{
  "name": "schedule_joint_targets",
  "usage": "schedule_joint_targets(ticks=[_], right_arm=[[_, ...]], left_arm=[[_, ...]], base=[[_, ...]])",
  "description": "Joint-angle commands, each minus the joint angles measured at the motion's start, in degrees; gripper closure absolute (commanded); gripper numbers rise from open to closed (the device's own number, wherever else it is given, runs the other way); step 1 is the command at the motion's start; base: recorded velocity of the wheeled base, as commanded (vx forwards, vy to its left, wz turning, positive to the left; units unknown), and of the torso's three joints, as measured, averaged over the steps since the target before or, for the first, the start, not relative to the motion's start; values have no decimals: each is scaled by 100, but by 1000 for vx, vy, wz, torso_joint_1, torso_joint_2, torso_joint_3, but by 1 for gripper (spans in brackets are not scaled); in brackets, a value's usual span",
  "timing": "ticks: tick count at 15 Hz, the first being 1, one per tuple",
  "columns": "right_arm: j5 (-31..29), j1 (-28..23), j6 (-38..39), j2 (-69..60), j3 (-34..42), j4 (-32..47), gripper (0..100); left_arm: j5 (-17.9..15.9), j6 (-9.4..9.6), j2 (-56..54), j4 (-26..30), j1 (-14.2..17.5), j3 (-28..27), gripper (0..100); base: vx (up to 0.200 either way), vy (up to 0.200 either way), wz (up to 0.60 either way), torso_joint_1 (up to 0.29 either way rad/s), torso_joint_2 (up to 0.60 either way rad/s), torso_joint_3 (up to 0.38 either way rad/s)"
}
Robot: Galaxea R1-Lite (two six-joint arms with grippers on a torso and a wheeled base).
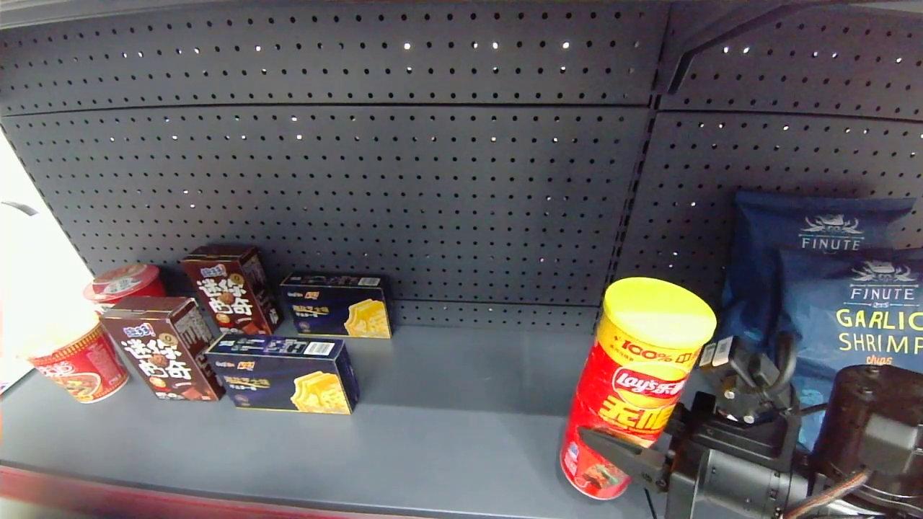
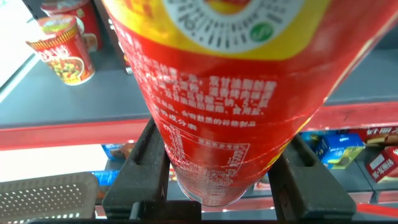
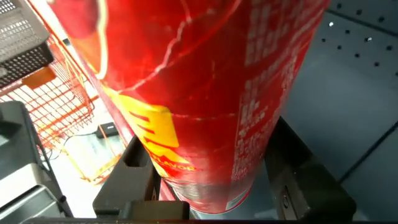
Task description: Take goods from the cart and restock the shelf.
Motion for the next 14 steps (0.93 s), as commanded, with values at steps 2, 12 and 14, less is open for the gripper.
schedule_joint_targets(ticks=[2,12,14], right_arm=[[2,-13,-16,765,-141,-315,100],[2,-31,-60,1380,-370,-509,100],[2,-13,-60,1503,-396,-614,100]], left_arm=[[1,2,92,1,1,-80,100],[1,2,75,1,-17,-45,100],[-8,2,57,10,-17,-36,100]], base=[[0,0,0,0,0,0],[0,0,0,0,0,0],[0,0,0,0,0,0]])
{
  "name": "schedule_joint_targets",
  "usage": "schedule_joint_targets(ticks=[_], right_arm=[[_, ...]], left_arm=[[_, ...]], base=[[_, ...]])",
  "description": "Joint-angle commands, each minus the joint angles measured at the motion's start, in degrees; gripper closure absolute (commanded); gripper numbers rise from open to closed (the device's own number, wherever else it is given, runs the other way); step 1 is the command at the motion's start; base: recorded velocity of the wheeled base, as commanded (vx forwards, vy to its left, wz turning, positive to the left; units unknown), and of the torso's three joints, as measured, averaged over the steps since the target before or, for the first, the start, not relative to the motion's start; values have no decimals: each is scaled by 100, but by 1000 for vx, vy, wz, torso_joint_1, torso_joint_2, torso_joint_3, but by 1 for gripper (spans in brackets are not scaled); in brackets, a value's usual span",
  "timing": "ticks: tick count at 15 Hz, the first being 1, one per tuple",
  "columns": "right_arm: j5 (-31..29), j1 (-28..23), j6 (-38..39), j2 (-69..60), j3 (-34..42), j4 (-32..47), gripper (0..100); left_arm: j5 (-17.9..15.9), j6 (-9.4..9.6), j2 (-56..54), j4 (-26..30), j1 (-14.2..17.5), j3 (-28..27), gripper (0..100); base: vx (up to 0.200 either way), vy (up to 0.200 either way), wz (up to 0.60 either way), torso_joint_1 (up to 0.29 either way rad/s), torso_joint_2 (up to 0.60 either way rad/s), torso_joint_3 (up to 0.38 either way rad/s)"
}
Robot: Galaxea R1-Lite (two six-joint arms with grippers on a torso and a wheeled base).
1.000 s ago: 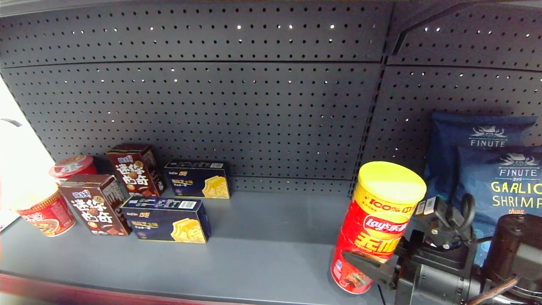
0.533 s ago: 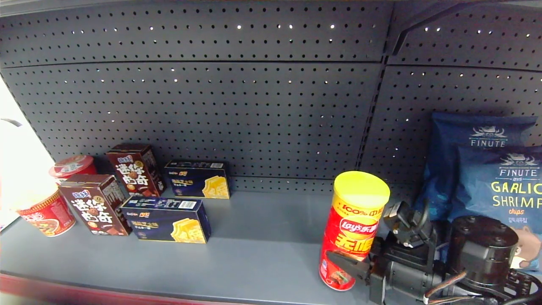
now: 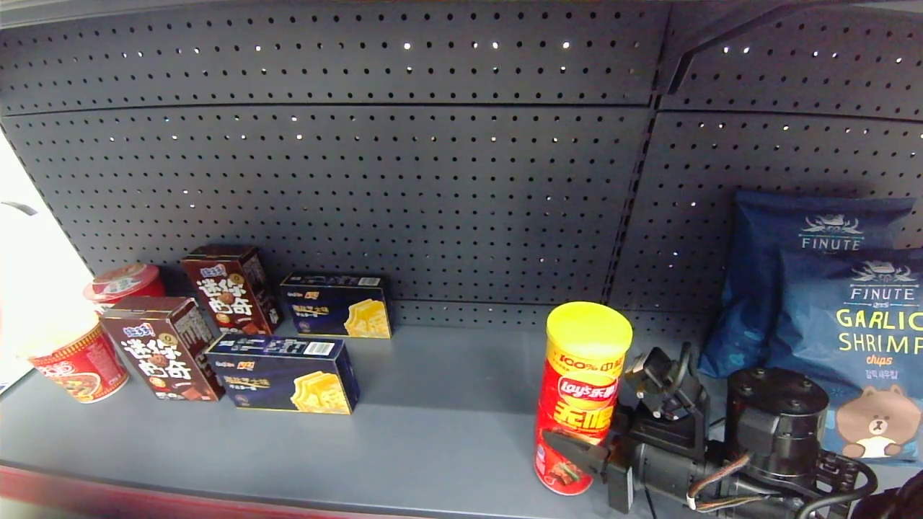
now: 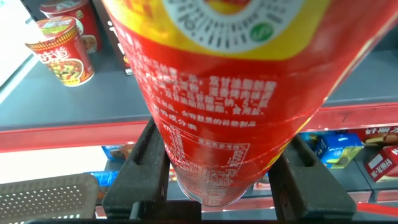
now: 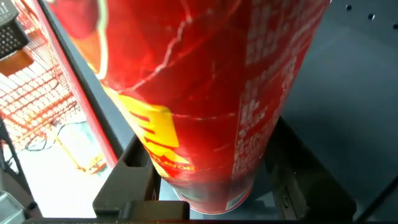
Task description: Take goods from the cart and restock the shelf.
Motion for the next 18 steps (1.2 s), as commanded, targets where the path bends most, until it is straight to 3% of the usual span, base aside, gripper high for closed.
schedule_joint_targets(ticks=[1,7,10,12,15,18], right_arm=[[2,13,1,169,-2,-109,0],[-60,13,28,-50,235,-135,0],[-42,21,36,-578,631,-135,0],[-42,-5,36,-1096,1044,-126,0],[-104,-233,19,-2292,1738,137,0],[-130,-304,-25,-3461,1492,1306,0]], left_arm=[[4,-1,-6,1,1,12,100],[4,-1,-6,-7,1,12,100],[-67,-1,90,-51,-114,-261,100],[-58,8,363,-60,-448,-621,100],[-58,509,1277,-87,-1037,-1280,100],[-58,553,2103,-385,-1511,-1500,100]], base=[[0,0,0,0,0,0],[0,0,0,0,0,0],[0,0,0,0,0,0],[0,0,0,0,0,0],[0,0,0,0,0,0],[0,0,0,0,0,0]])
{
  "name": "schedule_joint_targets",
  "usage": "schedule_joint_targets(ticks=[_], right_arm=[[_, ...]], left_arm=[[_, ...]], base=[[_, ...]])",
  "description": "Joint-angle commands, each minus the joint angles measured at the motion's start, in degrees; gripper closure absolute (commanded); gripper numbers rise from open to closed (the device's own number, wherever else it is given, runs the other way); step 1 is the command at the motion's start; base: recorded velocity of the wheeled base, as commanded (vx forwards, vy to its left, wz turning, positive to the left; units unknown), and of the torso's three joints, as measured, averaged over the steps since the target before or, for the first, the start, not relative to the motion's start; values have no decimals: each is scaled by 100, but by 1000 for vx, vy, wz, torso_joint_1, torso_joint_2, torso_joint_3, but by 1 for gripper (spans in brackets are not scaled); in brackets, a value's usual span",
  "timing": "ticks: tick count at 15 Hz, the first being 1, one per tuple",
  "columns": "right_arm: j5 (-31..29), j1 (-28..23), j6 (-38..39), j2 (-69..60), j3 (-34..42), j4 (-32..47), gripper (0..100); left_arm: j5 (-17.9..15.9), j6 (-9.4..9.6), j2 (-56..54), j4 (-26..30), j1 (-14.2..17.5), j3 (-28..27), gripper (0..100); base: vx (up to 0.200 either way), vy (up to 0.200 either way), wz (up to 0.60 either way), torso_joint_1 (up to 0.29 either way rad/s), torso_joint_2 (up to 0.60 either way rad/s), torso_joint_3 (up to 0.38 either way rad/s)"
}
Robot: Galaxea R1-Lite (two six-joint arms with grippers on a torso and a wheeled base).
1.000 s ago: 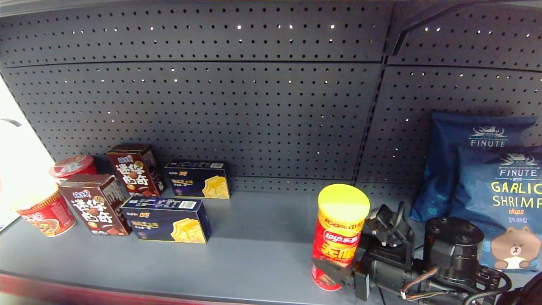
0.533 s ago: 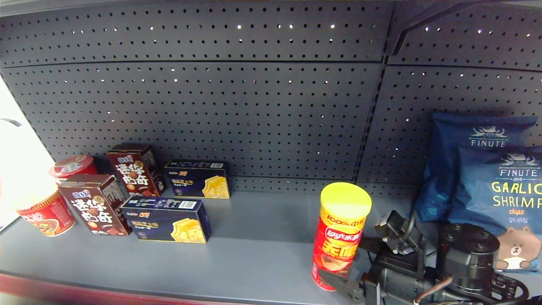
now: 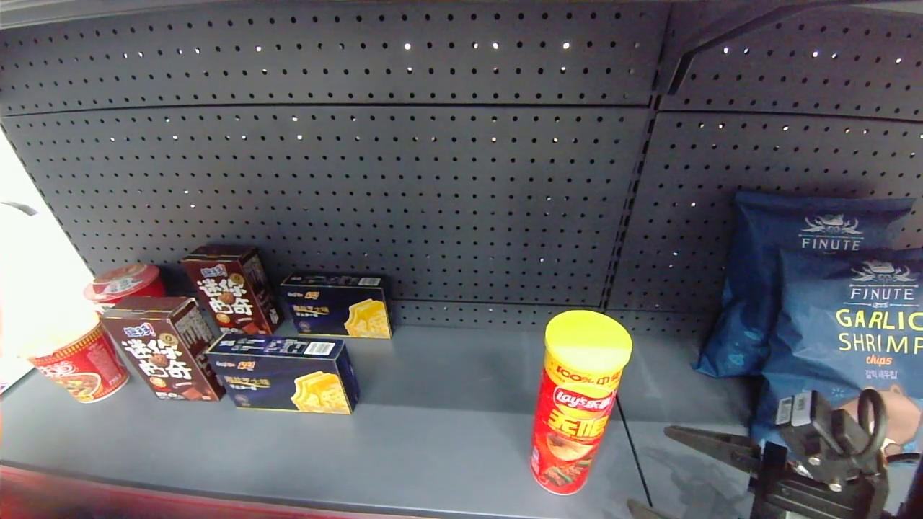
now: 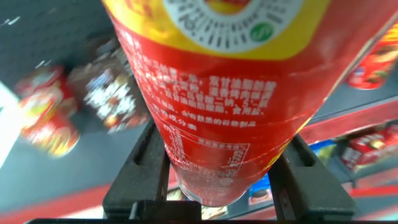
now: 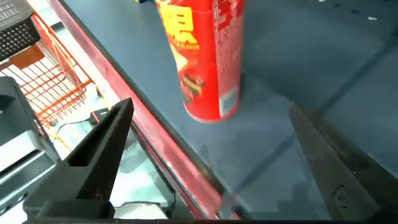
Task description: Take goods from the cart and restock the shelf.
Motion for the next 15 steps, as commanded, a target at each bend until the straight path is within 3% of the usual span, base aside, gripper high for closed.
schedule_joint_targets(ticks=[1,2,3,5,7,9,12,15], right_arm=[[-108,-75,-126,-1893,-729,1995,0],[-275,-66,-134,-2236,-1107,2778,0],[-644,5,-143,-2772,-1643,4043,0],[-1057,84,-187,-3308,-1898,4940,0],[-1963,128,-284,-3809,-1890,5353,0],[-2420,119,-293,-4134,-1749,5537,0],[-3202,66,-293,-4416,-1520,5695,0],[-3439,-48,-293,-4855,-1257,5862,0]], left_arm=[[-16,1,1275,-326,-470,-399,100],[-42,-16,1565,-440,-593,-470,100],[-332,-113,2057,-748,-787,-487,100],[-719,-157,2637,-1249,-787,-434,100],[-1062,-175,3402,-1952,-787,-443,100],[-1273,-175,3894,-2233,-751,-470,100],[-1316,-175,4518,-2584,-822,-557,100],[-1325,-192,4984,-2646,-936,-795,100]], base=[[0,0,0,0,0,0],[0,0,0,0,0,0],[0,0,0,0,0,0],[0,0,0,0,0,0],[0,0,0,0,0,0],[0,0,0,0,0,0],[0,0,0,0,0,0],[0,0,0,0,0,0]])
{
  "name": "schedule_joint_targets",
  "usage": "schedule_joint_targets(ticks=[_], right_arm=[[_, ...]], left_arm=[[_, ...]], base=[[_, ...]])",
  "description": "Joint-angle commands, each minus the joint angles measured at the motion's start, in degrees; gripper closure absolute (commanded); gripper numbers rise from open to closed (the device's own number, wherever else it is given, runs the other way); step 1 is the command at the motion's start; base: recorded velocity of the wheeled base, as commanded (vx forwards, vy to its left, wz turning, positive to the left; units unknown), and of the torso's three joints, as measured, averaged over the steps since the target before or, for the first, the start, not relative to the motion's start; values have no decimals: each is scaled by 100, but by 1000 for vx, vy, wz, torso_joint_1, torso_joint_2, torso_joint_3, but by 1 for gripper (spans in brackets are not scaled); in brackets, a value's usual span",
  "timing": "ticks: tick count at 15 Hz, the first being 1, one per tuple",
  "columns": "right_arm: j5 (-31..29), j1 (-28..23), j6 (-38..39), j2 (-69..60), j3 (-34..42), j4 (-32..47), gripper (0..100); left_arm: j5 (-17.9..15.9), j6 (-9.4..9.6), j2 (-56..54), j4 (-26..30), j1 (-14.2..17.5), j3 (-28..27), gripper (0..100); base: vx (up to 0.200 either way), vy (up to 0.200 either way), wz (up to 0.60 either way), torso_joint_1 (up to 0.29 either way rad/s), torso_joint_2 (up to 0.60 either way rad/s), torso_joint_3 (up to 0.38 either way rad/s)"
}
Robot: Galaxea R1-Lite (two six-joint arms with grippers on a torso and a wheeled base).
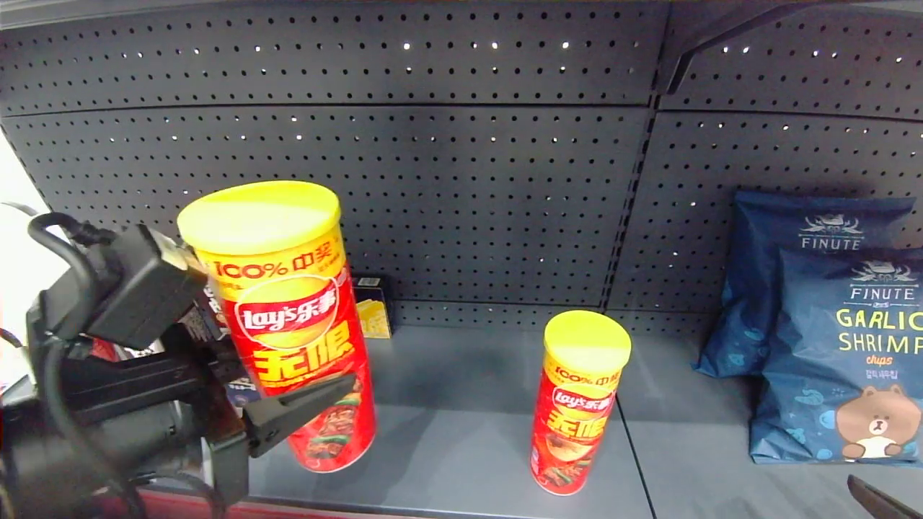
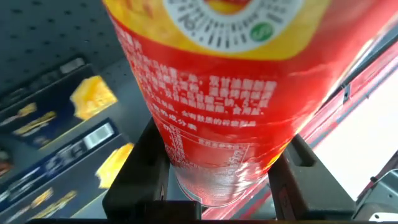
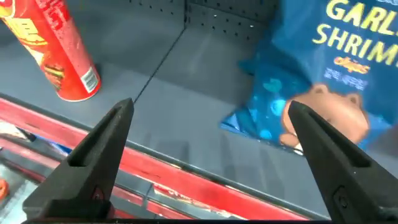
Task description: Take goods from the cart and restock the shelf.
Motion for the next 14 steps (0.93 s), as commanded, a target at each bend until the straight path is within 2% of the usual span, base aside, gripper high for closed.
schedule_joint_targets(ticks=[1,4,7,9,10,12,14], right_arm=[[-21,-58,-6,-469,230,58,0],[-30,-58,-305,-1550,819,357,0],[-21,-278,-305,-2192,775,1333,0],[23,-603,-314,-2420,801,1552,0],[23,-612,-314,-2491,845,1561,0],[31,-594,-314,-2640,907,1570,0],[146,-568,-323,-2886,968,1570,0]], left_arm=[[1,-18,514,-10,-66,-153,100],[10,-36,989,-151,-75,-382,100],[19,-27,1130,-160,-83,-408,100],[36,-27,1130,-160,-119,-426,100],[36,-27,1130,-151,-119,-408,100],[36,-27,1130,-151,-119,-408,100],[36,-9,1147,-151,-127,-417,100]], base=[[0,0,0,0,0,0],[0,0,0,0,0,0],[0,0,0,0,0,0],[0,0,0,0,0,0],[0,0,0,0,0,0],[0,0,-600,0,0,2],[0,0,0,0,0,0]])
